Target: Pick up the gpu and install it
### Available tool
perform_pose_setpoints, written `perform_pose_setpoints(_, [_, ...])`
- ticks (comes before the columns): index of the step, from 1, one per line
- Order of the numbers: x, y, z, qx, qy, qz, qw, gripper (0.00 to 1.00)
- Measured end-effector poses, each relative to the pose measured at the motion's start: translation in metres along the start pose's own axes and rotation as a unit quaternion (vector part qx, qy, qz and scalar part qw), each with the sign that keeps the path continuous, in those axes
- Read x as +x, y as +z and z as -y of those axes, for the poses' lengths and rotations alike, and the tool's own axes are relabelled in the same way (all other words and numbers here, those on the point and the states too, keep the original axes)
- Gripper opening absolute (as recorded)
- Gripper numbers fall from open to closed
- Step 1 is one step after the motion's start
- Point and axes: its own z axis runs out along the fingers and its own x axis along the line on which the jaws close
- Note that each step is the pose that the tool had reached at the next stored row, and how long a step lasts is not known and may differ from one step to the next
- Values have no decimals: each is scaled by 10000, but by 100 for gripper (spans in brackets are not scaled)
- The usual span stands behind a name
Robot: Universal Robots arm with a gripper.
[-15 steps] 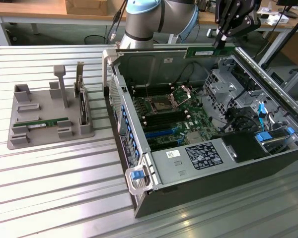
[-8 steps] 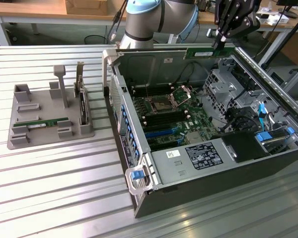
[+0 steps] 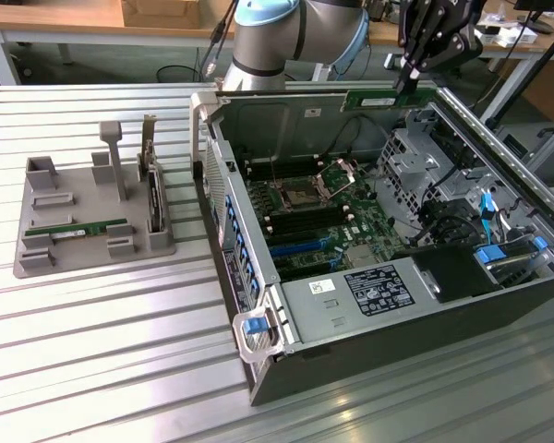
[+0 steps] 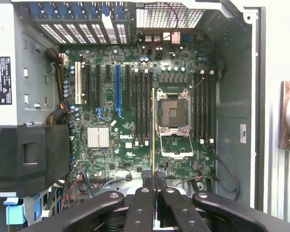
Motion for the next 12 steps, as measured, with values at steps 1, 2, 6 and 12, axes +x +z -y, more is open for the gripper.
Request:
perform_pose_setpoints(1, [0, 4, 0, 0, 0, 0, 10000, 12])
perform_pose_setpoints(2, [0, 7, 0, 0, 0, 0, 10000, 12])
perform_pose_setpoints(6, [1, 56, 2, 0, 0, 0, 10000, 12])
perform_pose_setpoints(12, [1, 66, 3, 0, 0, 0, 10000, 12])
